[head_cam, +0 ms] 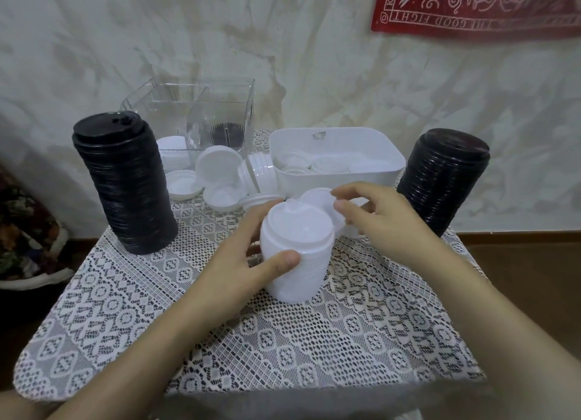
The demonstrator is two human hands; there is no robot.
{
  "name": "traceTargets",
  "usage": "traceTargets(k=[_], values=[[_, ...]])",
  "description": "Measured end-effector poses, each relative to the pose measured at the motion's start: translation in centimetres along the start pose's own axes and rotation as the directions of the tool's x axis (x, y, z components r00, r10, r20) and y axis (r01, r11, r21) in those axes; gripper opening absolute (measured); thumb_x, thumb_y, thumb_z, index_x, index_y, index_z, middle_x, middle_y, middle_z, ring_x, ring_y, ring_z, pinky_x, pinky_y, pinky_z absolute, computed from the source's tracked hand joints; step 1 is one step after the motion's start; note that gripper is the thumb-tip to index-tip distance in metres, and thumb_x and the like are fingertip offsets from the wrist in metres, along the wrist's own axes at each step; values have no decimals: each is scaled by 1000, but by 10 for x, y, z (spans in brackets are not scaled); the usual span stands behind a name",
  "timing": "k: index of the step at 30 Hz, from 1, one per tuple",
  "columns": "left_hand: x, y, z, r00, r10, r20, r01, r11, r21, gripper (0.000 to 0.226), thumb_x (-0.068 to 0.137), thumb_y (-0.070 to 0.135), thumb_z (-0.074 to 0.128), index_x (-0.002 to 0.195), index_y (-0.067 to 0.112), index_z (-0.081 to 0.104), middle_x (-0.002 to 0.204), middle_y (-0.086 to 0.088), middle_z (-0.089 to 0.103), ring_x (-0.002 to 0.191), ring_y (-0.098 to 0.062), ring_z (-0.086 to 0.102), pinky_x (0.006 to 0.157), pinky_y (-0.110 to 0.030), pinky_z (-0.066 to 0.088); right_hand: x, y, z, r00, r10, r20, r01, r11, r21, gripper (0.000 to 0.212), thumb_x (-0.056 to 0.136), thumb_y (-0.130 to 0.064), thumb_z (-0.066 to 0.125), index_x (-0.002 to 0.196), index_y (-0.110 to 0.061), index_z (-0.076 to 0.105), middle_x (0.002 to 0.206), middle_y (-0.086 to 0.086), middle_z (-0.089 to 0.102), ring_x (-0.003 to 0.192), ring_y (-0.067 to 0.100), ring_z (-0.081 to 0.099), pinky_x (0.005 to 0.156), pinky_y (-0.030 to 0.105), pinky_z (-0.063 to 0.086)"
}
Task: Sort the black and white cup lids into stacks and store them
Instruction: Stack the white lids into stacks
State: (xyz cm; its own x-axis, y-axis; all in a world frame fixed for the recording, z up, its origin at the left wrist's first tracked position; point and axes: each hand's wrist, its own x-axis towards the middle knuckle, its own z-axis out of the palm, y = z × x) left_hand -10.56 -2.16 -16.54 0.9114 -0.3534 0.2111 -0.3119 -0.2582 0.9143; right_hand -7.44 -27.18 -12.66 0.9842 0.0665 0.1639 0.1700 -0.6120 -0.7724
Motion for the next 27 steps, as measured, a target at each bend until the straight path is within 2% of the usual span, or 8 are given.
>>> traceTargets(k=[2,4,9,15,18,20,22,27], values=[[0,1,-1,1000,-10,5,10,1000,-7,77,73,63,72,143,51,44,140,31,56,131,4,53,101,-22,45,3,5,3,1000,-17,1,17,979,-202,32,93,-41,70,125,-36,69,101,-28,66,81,1,60,92,37,52],[-1,2,-1,1000,-16,14,17,1000,-14,78,72,62,73,143,50,44,140,30,56,131,3,53,101,-22,45,4,6,7,998,-6,67,26,951,-308,44,89,-45,72,131,-35,66,134,-15,59,99,12,60,103,38,46],[-1,1,-2,1000,-21,17,21,1000,-19,77,73,61,74,144,49,45,141,27,57,133,1,53,105,-28,45,4,6,13,994,48,103,-5,925,-379,46,90,-47,72,135,-41,62,166,-5,28,127,30,60,115,45,38],[-1,1,-2,1000,-18,18,19,1000,-19,75,73,60,73,142,51,45,139,30,57,132,4,53,102,-22,45,3,8,14,1000,-25,5,25,971,-238,31,89,-40,74,119,-37,70,113,-18,60,102,11,61,87,32,42],[-1,1,-2,1000,-16,24,17,1000,-16,75,75,60,73,143,49,45,140,28,57,131,3,54,103,-24,46,3,-2,12,996,55,-74,-48,994,100,23,88,-37,78,111,-39,72,84,-6,67,66,9,61,71,31,54],[0,1,-3,1000,-12,28,12,1000,-6,75,76,59,73,145,48,45,141,28,57,132,3,53,104,-25,46,1,-14,8,997,56,-52,-37,948,315,25,90,-31,78,114,-35,72,94,9,72,59,14,59,58,28,54],[0,1,-3,1000,-9,29,9,1000,-8,74,76,58,74,145,49,45,141,27,58,131,3,54,104,-26,46,-4,-25,1,999,-17,31,4,922,388,34,88,-29,78,121,-34,70,118,-2,70,65,13,63,62,25,54],[0,1,-2,1000,-7,24,7,1000,-13,76,77,56,74,147,44,46,140,23,61,130,-2,58,106,-33,48,-13,-33,-5,966,-127,223,98,986,137,54,76,-44,86,126,-46,68,112,-24,64,89,-2,61,85,20,51]])
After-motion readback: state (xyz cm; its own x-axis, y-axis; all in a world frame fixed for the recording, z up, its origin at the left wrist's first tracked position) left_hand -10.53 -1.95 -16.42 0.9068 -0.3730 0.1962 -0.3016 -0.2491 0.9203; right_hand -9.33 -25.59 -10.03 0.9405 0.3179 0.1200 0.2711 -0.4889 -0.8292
